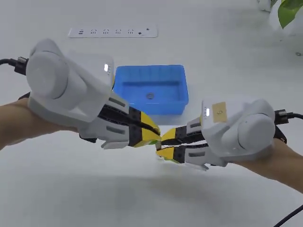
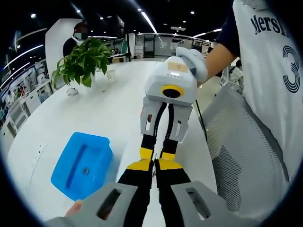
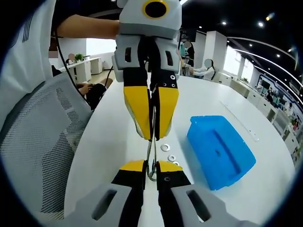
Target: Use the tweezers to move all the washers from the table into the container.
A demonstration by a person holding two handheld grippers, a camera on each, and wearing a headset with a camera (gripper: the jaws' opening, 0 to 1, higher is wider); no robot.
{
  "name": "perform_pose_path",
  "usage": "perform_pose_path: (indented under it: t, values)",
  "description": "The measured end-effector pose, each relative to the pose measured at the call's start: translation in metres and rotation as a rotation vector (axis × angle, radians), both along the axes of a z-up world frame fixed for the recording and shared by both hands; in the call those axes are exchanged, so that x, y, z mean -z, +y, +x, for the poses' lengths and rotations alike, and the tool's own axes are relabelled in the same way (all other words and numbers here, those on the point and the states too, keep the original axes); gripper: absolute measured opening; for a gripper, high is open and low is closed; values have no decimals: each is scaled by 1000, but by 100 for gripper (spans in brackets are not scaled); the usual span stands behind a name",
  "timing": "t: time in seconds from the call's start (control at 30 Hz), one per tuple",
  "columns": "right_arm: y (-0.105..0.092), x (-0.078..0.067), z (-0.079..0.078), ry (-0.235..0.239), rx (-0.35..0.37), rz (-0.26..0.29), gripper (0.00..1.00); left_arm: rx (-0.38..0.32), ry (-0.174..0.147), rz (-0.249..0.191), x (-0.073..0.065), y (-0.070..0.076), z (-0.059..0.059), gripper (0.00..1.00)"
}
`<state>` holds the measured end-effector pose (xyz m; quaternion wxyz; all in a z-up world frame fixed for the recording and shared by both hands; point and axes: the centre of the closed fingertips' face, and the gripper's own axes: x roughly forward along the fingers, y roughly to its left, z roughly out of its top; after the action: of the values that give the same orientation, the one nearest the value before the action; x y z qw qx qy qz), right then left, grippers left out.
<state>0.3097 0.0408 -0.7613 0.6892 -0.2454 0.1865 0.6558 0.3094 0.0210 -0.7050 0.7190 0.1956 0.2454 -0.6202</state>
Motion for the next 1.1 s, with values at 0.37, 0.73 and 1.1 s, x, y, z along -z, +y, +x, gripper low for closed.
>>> perform_pose_path:
  t: [0.37, 0.73, 1.1]
  values:
    - [12, -27, 4, -54, -15, 21, 9, -13, -30, -13, -25, 10, 2, 6]
    - [26, -54, 32, -125, -27, 40, 9, -19, -93, 2, -52, 21, 28, 6]
    - [33, -72, 70, -182, -17, 72, 9, -11, -143, 15, -69, 27, 63, 6]
